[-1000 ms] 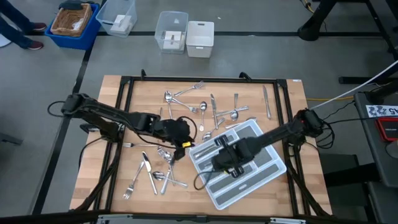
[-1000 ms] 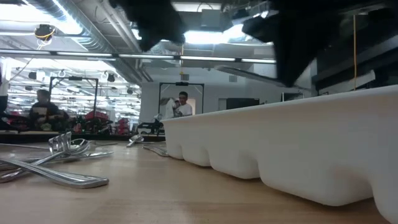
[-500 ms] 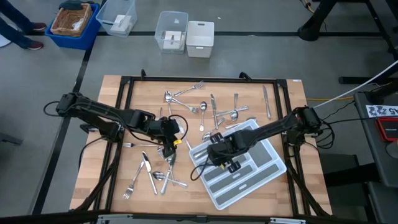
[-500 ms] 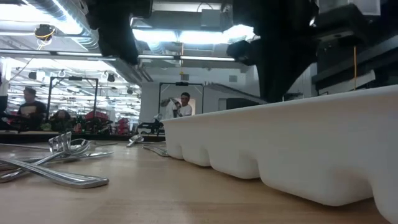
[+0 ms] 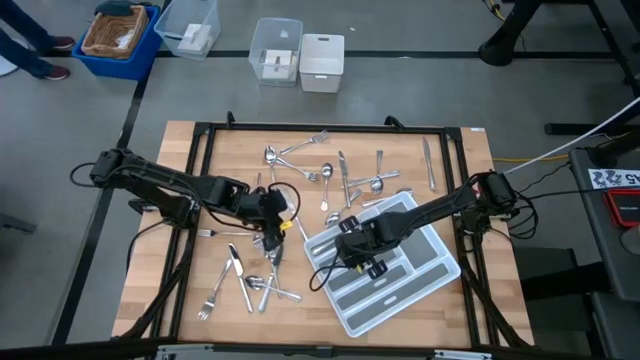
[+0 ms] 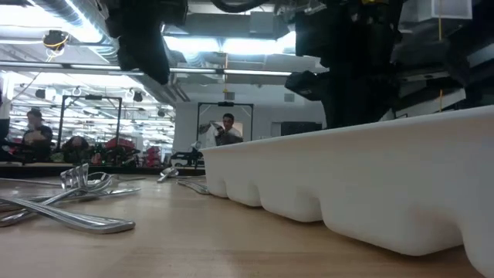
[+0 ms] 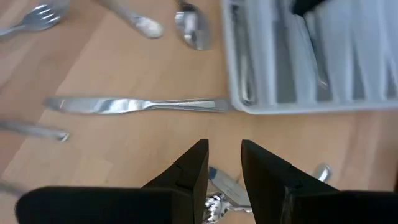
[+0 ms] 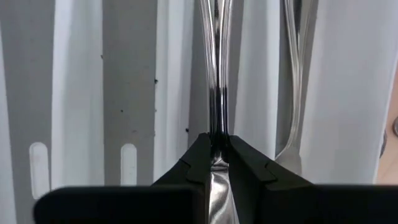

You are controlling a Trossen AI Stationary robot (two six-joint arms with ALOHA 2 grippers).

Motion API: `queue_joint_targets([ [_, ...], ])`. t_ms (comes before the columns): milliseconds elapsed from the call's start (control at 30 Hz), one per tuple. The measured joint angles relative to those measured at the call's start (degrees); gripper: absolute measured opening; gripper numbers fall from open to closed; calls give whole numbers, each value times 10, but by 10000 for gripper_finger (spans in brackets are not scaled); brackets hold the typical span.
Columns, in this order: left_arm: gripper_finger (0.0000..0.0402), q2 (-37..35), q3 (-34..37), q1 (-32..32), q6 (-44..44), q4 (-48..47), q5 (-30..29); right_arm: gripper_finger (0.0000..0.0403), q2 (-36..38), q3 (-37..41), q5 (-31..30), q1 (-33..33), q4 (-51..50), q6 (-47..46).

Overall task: Sort silverware
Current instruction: Put the silver table knife into the silverware tray, then put the silver spoon into the silverware tray

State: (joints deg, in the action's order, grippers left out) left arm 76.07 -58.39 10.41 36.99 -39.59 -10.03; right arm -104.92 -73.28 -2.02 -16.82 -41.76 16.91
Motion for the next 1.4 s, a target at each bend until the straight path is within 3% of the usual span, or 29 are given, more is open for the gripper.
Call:
queue_joint_targets([
  [167, 85, 0, 0, 0, 128, -60, -38, 44, 0, 0, 0, 0, 8, 0],
  [300, 85, 0, 0, 0, 178, -105, -42, 44, 0, 0, 0, 0, 12, 0],
  [433, 85, 0, 0, 0, 193, -116, -42, 57, 0, 0, 0, 0, 12, -1],
  [700, 85, 0, 0, 0, 201, -116, -50, 121, 0, 0, -17, 0, 12, -1],
  [900, 85, 0, 0, -9, 211, -116, -88, 128, 0, -10, -35, 0, -10, -13],
  [1100, 85, 0, 0, -62, 253, -121, -109, 128, 0, -61, -35, 4, -97, -32],
  [1400, 85, 0, 0, -187, 225, -93, -111, 129, 36, -115, -40, 62, -227, -3],
])
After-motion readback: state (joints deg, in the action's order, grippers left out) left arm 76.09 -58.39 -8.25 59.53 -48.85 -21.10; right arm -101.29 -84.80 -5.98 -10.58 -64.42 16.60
